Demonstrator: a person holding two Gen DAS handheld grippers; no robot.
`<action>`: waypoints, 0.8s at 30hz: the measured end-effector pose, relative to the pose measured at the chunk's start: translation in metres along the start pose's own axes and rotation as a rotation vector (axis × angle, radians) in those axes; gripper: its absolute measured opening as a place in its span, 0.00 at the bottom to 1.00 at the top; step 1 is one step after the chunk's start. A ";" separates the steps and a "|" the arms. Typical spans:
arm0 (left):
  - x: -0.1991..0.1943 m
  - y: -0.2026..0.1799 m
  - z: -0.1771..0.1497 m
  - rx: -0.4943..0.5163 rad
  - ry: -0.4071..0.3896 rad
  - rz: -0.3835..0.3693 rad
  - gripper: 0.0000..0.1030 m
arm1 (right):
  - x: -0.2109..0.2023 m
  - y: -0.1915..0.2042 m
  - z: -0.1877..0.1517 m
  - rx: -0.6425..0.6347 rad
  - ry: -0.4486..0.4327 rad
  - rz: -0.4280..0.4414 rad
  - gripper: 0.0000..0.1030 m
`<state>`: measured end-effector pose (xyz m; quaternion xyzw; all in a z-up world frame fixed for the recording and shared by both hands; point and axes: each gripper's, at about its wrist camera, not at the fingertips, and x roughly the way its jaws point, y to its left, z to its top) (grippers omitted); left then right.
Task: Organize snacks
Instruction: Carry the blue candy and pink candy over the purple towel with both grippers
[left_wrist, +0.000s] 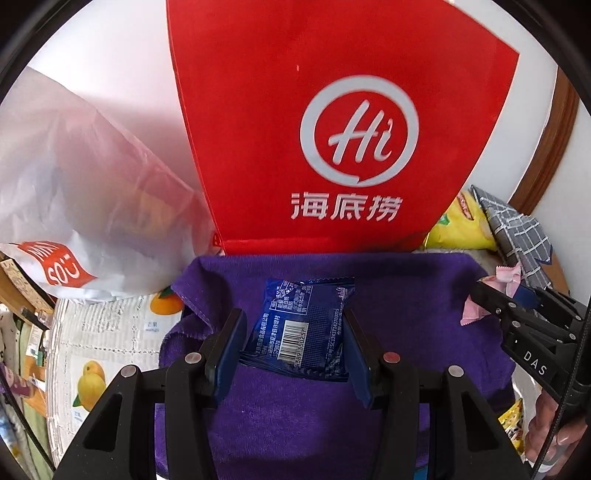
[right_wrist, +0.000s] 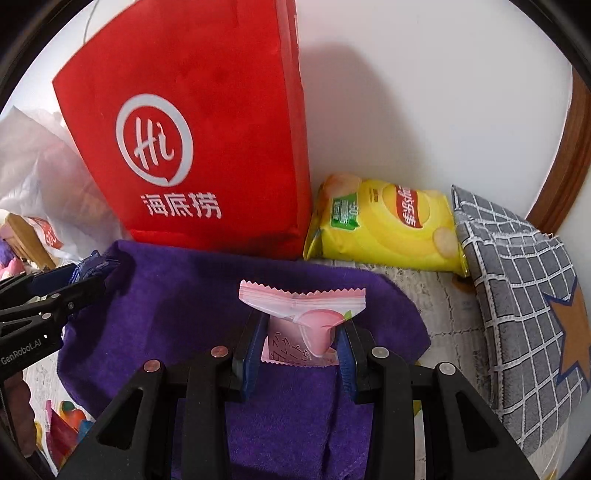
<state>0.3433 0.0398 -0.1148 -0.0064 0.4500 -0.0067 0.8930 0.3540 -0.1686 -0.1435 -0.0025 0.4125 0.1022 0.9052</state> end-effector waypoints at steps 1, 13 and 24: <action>0.003 0.001 0.000 -0.001 0.007 0.002 0.47 | 0.002 0.000 0.000 -0.003 0.004 -0.007 0.35; 0.031 0.003 -0.005 -0.008 0.079 0.034 0.47 | 0.019 -0.001 -0.001 -0.006 0.055 -0.004 0.35; 0.045 0.003 -0.009 -0.018 0.131 0.034 0.47 | 0.037 0.004 -0.007 -0.043 0.128 -0.033 0.35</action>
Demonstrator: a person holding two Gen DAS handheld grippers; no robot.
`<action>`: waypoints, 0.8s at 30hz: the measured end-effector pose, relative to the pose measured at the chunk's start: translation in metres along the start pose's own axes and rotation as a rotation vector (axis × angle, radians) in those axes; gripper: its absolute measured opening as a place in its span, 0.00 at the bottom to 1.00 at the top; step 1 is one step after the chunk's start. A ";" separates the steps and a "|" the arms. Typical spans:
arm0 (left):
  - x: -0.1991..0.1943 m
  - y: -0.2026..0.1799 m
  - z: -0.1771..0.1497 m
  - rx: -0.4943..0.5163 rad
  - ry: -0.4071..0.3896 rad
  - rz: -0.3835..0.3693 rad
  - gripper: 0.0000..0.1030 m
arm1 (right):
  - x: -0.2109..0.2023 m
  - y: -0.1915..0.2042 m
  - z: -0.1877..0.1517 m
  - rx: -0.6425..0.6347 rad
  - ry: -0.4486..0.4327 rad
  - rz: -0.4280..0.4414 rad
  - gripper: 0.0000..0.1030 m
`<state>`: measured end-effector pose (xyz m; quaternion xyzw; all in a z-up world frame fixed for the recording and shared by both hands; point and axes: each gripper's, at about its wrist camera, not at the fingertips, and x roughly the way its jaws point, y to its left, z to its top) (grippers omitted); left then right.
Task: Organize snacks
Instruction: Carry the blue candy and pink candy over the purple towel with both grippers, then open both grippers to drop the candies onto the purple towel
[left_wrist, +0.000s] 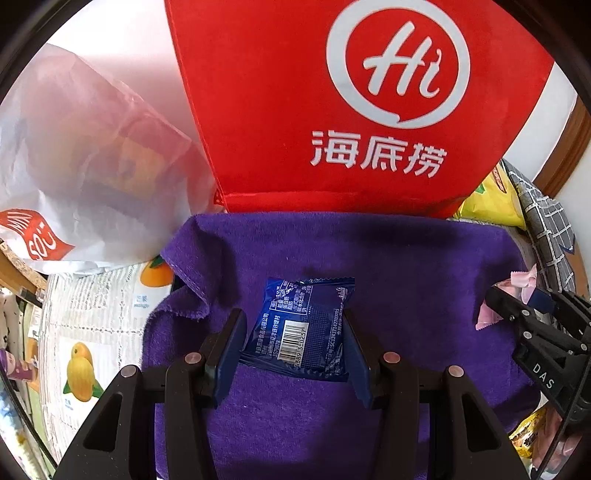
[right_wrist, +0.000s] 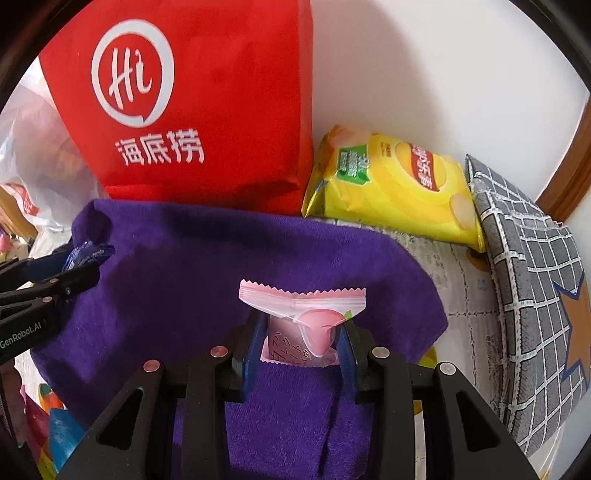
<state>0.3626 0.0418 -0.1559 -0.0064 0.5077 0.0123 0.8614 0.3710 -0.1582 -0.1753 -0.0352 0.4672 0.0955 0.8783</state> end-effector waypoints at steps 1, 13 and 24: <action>0.001 0.000 0.000 0.000 0.006 0.000 0.47 | 0.001 0.000 0.000 -0.003 0.003 -0.004 0.36; 0.009 -0.011 -0.004 0.007 0.051 0.013 0.48 | 0.014 0.000 -0.001 -0.016 0.065 -0.006 0.35; 0.017 -0.013 -0.003 0.005 0.068 -0.006 0.49 | 0.002 0.007 0.000 -0.026 0.036 -0.006 0.56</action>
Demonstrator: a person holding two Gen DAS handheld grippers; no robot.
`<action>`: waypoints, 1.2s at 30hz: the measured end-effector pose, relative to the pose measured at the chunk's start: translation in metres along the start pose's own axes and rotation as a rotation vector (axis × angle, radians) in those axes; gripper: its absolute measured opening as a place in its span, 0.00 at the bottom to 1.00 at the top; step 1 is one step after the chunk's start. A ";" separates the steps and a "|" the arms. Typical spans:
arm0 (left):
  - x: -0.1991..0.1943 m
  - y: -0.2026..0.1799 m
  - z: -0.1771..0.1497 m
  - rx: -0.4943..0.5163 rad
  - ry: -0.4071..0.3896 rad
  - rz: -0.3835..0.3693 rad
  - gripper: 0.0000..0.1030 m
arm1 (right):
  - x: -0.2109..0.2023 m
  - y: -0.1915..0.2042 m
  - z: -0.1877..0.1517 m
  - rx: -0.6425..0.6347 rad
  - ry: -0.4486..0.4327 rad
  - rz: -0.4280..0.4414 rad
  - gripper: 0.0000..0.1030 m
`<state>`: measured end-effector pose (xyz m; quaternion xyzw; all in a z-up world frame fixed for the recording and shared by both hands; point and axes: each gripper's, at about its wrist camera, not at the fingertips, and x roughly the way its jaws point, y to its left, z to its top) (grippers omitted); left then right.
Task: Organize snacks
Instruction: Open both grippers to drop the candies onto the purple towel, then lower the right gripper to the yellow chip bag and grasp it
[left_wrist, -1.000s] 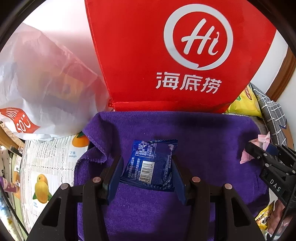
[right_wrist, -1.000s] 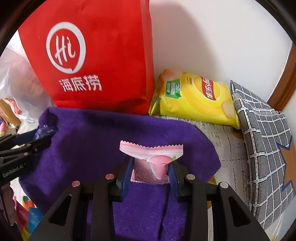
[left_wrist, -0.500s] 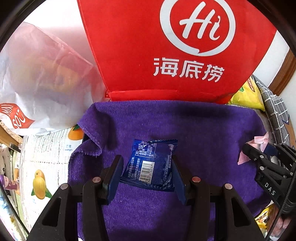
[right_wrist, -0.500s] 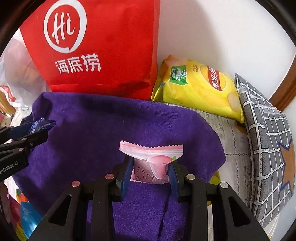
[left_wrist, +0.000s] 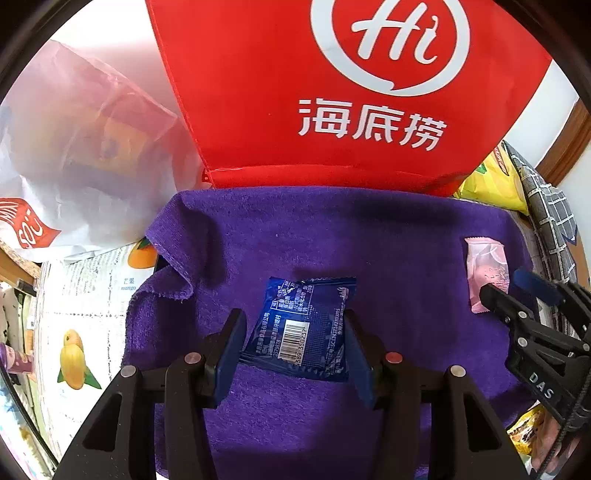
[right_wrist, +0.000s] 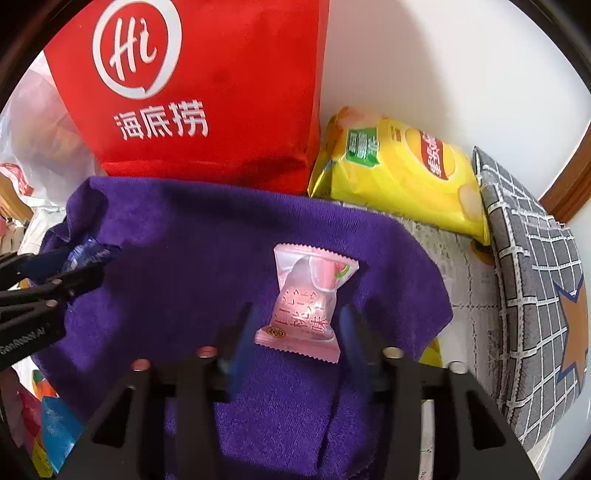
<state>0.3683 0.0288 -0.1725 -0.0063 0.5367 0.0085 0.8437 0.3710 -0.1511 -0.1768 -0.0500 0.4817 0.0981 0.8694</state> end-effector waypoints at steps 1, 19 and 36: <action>-0.001 -0.001 0.000 0.002 -0.002 -0.003 0.49 | -0.004 0.000 0.000 0.004 -0.012 0.003 0.61; -0.093 -0.005 -0.010 0.037 -0.223 -0.007 0.72 | -0.104 0.004 0.005 0.022 -0.241 -0.019 0.80; -0.176 -0.015 -0.050 0.066 -0.306 -0.099 0.71 | -0.157 -0.041 -0.097 0.080 -0.264 -0.016 0.72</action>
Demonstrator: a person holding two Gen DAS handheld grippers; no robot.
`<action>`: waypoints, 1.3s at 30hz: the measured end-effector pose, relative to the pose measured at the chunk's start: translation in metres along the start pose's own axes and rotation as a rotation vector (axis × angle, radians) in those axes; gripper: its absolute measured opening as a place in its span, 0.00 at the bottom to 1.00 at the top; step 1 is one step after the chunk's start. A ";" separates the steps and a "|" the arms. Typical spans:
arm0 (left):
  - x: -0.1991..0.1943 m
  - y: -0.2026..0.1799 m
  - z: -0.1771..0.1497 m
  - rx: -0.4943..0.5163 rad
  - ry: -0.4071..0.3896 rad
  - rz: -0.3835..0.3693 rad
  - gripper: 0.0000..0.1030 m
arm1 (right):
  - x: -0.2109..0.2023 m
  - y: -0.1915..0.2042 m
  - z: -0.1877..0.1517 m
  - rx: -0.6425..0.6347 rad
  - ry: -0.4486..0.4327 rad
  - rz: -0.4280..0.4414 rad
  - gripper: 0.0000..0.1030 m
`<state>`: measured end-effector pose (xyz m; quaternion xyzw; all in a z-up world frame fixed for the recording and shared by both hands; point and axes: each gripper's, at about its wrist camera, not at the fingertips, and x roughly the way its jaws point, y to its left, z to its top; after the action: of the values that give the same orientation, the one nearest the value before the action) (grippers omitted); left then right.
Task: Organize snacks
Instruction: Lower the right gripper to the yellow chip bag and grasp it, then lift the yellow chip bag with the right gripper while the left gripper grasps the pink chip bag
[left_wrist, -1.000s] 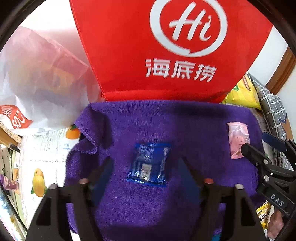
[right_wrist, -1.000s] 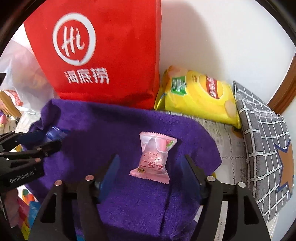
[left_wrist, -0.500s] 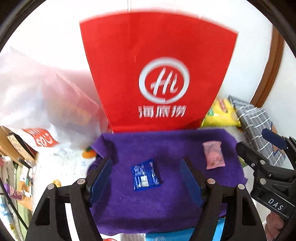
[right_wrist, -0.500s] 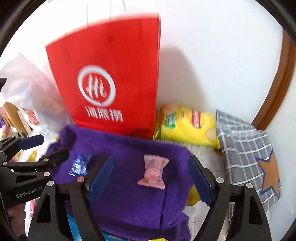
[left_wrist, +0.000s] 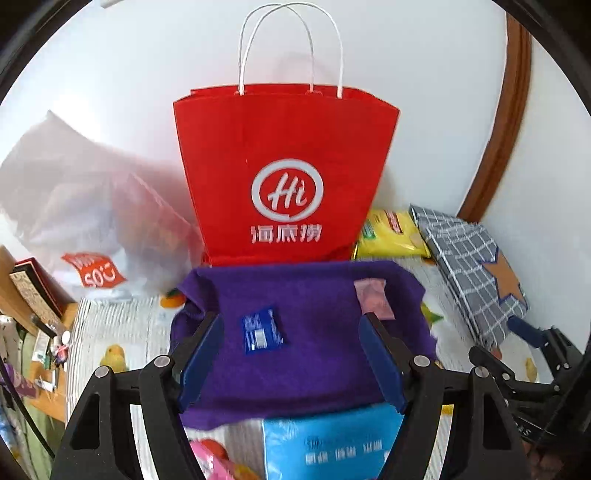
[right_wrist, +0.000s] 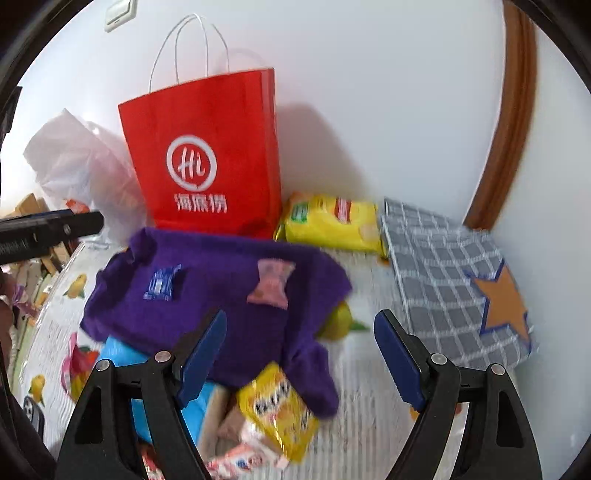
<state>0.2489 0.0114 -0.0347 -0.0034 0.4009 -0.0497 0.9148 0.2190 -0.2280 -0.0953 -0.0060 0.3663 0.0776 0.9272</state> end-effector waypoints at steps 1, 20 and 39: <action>-0.003 -0.001 -0.006 0.008 0.004 0.007 0.71 | 0.001 -0.002 -0.007 0.014 0.013 0.008 0.63; -0.015 0.043 -0.114 -0.073 0.132 0.078 0.72 | 0.058 0.005 -0.068 0.011 0.143 0.067 0.60; -0.017 0.072 -0.144 -0.150 0.154 0.045 0.72 | 0.041 0.015 -0.069 -0.005 0.106 0.072 0.24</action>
<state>0.1379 0.0899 -0.1233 -0.0591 0.4725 0.0010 0.8794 0.1993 -0.2124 -0.1727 0.0006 0.4149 0.1113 0.9031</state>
